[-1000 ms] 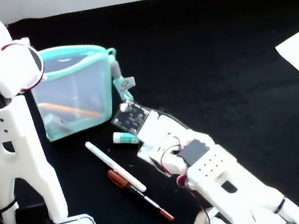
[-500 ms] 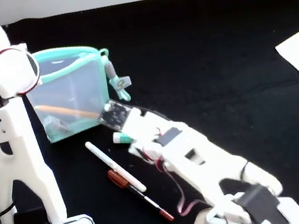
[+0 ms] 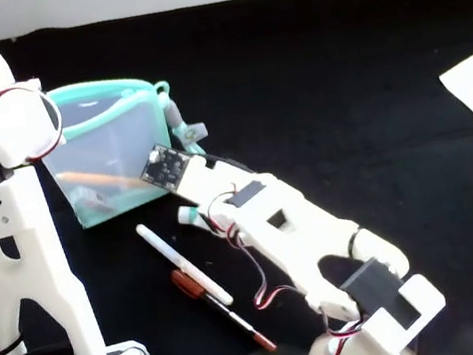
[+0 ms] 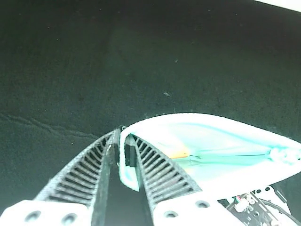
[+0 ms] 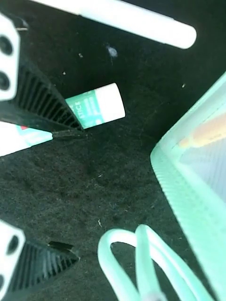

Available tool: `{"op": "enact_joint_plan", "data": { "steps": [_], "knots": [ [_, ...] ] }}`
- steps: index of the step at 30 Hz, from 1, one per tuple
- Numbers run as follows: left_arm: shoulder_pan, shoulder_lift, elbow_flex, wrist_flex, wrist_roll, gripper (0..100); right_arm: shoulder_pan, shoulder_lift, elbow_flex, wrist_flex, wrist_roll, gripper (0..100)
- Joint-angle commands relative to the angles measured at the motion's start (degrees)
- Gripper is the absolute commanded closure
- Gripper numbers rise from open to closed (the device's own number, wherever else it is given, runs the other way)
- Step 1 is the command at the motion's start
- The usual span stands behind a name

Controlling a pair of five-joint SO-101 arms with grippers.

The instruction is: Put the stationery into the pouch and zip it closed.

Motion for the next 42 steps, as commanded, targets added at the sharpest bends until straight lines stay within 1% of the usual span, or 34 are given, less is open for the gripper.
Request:
{"op": "enact_joint_plan", "data": {
  "steps": [1, 4, 13, 18, 23, 28, 32, 35, 38, 42],
  "knots": [
    [0.1, 0.7, 1.5, 0.0, 0.3, 99, -1.0, 0.0, 0.2, 2.1, 1.1, 64.2],
    [0.1, 0.7, 1.5, 0.0, 0.3, 99, -2.4, -0.8, 0.1, 7.0, 1.1, 64.2],
    [0.1, 0.7, 1.5, 0.0, 0.3, 99, -4.0, -1.1, 1.1, 10.2, 0.9, 64.2],
    [0.1, 0.7, 1.5, 0.0, 0.3, 99, -5.4, -1.1, 1.1, 11.3, -1.6, 64.2],
    [0.1, 0.7, 1.5, 0.0, 0.3, 99, -5.3, -1.9, 0.5, 13.0, -8.2, 64.2],
    [0.1, 0.6, 1.5, 0.0, 0.3, 99, -5.7, -9.8, 0.5, 13.3, -11.6, 64.2],
    [0.1, 0.6, 1.5, 0.0, 0.3, 99, -6.2, -16.0, -0.8, 21.2, -12.6, 64.2],
    [0.1, 0.6, 1.5, 0.2, 0.3, 99, -6.5, -18.4, -3.9, 28.6, -18.3, 64.2],
    [0.1, 0.6, 1.5, 0.4, 0.3, 99, -6.8, -19.5, -6.5, 32.1, -22.9, 64.2],
    [0.1, 0.6, 1.5, 0.4, 0.3, 99, -11.7, -19.7, -6.9, 35.2, -27.2, 64.2]
  ]
}}
